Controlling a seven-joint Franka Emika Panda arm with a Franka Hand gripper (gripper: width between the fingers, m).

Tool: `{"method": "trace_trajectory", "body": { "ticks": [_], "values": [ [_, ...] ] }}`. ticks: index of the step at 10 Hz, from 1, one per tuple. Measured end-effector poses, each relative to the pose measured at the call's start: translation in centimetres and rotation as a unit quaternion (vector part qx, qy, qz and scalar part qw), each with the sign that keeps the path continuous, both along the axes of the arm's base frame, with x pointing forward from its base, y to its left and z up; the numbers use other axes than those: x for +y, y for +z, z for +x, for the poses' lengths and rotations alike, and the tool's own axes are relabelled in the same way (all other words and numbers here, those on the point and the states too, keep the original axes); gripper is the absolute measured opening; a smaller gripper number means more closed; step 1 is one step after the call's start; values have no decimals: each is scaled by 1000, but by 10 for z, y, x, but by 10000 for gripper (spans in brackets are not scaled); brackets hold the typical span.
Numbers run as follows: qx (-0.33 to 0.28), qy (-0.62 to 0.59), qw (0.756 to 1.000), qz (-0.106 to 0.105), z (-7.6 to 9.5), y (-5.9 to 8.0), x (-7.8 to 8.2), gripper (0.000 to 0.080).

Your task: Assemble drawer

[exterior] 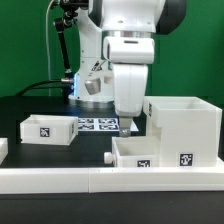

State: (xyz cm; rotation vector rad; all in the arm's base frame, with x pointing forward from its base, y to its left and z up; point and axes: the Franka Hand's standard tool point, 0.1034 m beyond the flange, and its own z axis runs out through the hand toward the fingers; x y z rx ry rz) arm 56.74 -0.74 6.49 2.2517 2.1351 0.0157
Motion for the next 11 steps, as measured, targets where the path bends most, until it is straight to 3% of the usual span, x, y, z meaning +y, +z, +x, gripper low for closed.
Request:
{"method": "trace_trajectory", "body": {
  "ticks": [1, 4, 5, 6, 7, 10, 11],
  "values": [
    [2, 2, 1000, -1, 6, 1, -14, 649],
    [0, -3, 1000, -1, 8, 0, -21, 649],
    [0, 27, 1000, 12, 6, -4, -30, 649],
    [4, 29, 999, 40, 3, -16, -45, 649],
    [6, 28, 998, 57, 6, -21, -50, 649],
    [10, 43, 994, 96, 19, -30, -56, 649],
    [11, 36, 994, 99, 23, -33, -46, 649]
  ]
}}
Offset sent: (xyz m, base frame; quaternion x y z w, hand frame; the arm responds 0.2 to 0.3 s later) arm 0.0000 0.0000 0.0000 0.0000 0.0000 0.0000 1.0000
